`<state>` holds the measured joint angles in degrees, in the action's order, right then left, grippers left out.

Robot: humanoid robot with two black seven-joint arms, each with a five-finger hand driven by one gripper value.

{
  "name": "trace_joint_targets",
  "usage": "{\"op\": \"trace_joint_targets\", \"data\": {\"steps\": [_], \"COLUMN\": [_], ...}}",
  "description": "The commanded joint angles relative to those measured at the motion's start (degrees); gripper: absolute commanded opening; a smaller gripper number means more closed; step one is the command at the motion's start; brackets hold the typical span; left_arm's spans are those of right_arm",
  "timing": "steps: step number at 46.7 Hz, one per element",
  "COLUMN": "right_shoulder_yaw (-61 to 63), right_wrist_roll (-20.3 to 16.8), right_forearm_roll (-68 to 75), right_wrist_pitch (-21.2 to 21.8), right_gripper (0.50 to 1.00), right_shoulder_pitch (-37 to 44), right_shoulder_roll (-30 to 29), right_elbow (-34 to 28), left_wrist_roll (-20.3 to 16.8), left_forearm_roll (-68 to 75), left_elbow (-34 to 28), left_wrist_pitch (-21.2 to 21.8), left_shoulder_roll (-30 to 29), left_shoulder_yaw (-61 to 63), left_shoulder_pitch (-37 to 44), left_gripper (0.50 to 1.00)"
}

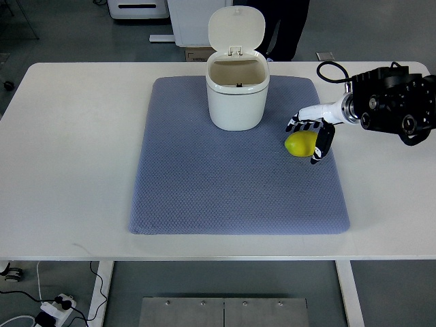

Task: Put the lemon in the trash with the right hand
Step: 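Close the right hand's fingers around the lemon, then lift the lemon and carry it over the white bin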

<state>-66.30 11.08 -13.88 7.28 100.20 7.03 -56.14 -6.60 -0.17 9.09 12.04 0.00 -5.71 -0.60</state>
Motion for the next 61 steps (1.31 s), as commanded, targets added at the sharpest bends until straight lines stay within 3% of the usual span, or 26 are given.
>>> {"op": "trace_joint_targets", "data": {"steps": [1,30,40,45,61], "right_shoulder_yaw": [0.03,0.38,0.47,0.47,0.38], "right_wrist_roll": [0.0,-0.09,-0.09,0.0,0.08], "right_forearm_roll": [0.08,0.08,0.08,0.08,0.08], "right_wrist_pitch": [0.01,0.01,0.1,0.1,0.63], "right_gripper": [0.847,0.715,0.598,0.5,0.5], "right_shoulder_pitch": [-0.54,-1.68,-1.68,-1.68,0.52], "right_shoulder_roll": [0.0,0.0,0.0,0.0,1.05], "right_elbow": [0.24,1.91,1.91,1.91,2.35], "left_wrist_roll": [0.01,0.01,0.01,0.01,0.01], "left_forearm_roll": [0.0,0.0,0.0,0.0,0.0], "left_elbow": [0.05,0.05,0.05,-0.04,-0.04], "left_wrist_pitch": [0.0,0.0,0.0,0.0,0.0], "left_shoulder_roll": [0.0,0.0,0.0,0.0,0.0], "left_shoulder_yaw": [0.0,0.0,0.0,0.0,0.0], "left_shoulder_pitch": [-0.01,-0.01,-0.01,-0.01,-0.01], "left_gripper": [1.0,1.0,1.0,1.0,1.0]}}
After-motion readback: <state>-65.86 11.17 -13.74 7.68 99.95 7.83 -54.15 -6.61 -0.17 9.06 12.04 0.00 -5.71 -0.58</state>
